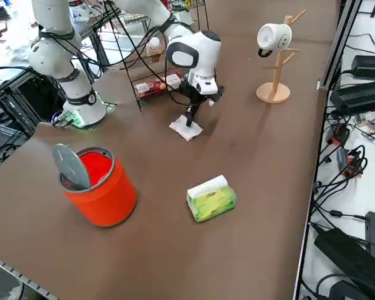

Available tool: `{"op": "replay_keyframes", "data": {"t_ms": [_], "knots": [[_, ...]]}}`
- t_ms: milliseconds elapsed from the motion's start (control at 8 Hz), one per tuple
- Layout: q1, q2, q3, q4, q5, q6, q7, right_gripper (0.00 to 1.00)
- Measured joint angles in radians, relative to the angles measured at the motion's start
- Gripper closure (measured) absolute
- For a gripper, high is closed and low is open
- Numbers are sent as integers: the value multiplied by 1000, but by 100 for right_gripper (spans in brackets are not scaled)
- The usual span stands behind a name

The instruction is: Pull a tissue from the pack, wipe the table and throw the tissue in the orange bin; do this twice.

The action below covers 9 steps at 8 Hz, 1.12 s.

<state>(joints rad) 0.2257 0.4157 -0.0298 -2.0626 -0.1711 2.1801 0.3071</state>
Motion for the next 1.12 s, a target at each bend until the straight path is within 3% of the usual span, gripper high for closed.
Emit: {"op": "replay_keyframes", "data": {"t_ms": [250, 500, 1125], "knots": [[-1, -29, -2, 138, 0, -254, -9, 97], [-6, -63, -11, 252, 0, -434, -56, 98], [-125, -157, -22, 306, 0, -551, -255, 98]]}}
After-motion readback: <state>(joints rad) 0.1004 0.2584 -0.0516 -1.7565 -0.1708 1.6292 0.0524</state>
